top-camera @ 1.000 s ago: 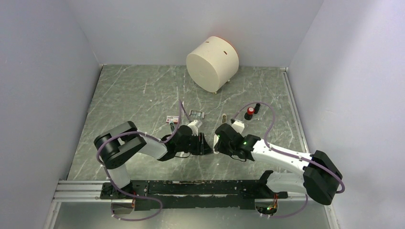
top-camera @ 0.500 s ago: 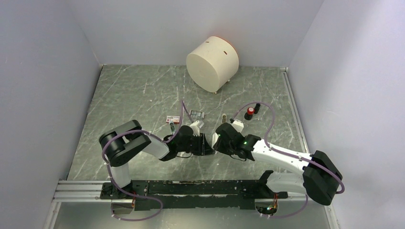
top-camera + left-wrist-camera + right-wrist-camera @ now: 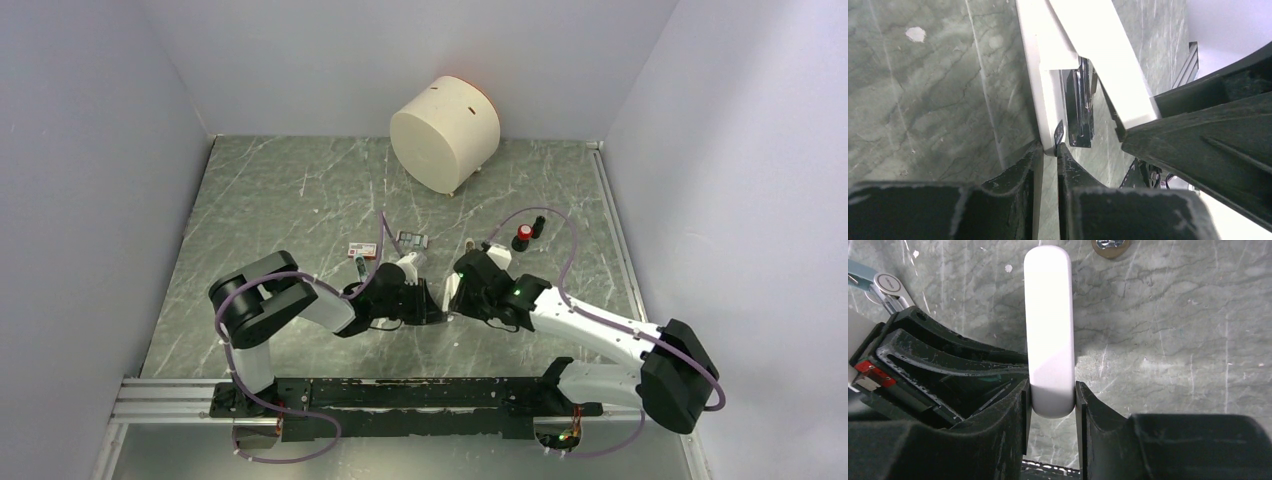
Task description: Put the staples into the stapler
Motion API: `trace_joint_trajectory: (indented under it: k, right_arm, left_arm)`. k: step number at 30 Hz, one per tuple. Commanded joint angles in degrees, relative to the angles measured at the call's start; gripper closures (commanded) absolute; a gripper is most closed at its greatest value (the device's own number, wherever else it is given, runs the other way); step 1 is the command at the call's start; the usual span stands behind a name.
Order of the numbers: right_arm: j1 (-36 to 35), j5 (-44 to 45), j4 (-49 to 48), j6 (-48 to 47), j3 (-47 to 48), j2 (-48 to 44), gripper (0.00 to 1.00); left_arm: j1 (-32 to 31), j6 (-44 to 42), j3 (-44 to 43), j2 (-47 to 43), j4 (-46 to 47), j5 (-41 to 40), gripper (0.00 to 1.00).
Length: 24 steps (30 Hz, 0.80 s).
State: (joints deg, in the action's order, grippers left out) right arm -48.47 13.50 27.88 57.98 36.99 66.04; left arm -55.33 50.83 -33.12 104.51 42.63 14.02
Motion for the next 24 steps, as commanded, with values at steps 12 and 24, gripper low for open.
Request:
trace_joint_trajectory:
  k: [12, 24]
  right_arm:
    - [7.8, 4.1, 5.1, -14.6, 11.9, 3.7, 0.74]
    - [12.3, 1.3, 2.3, -25.1, 21.5, 17.2, 0.63]
  left_arm:
    - [-0.3, -0.6, -2.8, 2.7, -14.2, -2.6, 0.85]
    - [-0.3, 0.3, -2.5, 3.6, -15.9, -3.0, 0.87]
